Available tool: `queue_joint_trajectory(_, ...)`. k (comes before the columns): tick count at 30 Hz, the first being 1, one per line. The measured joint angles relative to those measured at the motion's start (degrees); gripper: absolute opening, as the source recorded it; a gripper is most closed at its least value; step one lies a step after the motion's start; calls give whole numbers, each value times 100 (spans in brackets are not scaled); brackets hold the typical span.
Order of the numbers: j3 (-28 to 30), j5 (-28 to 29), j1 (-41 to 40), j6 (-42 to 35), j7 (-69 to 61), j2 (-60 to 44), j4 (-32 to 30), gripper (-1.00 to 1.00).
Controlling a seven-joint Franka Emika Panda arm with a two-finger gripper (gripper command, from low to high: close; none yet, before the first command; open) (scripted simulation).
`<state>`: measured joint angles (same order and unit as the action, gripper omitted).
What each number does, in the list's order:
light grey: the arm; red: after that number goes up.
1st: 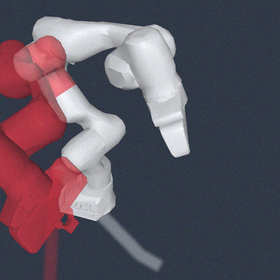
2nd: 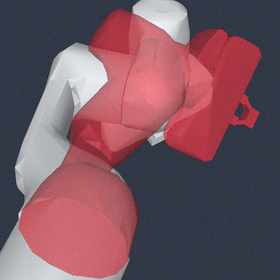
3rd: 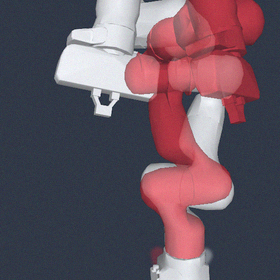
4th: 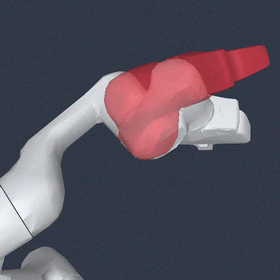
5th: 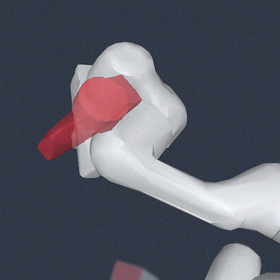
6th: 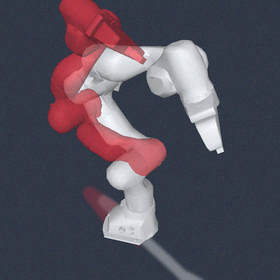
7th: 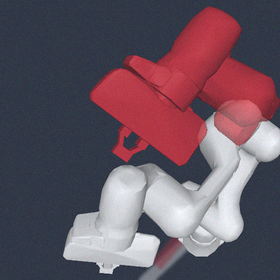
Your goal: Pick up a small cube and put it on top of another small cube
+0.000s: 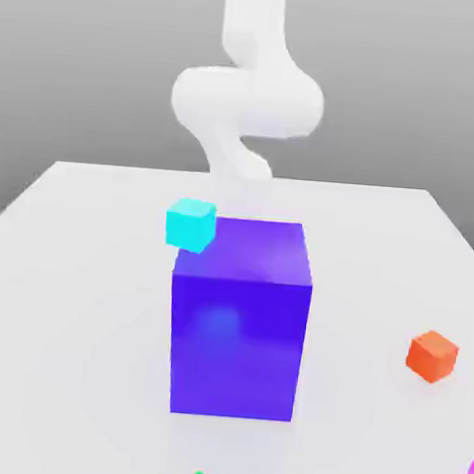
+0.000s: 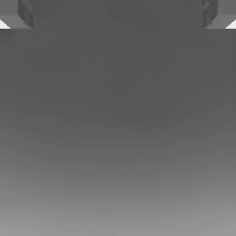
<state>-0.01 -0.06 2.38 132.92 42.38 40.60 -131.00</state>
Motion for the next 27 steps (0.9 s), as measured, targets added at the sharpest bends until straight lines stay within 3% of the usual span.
queue_joint_trajectory(16, -346, -75, 1191, 731, -2241, -3358, 499, 0)
queue_joint_trajectory(27, -744, 353, 1854, 1223, -3434, -5658, 841, 0)
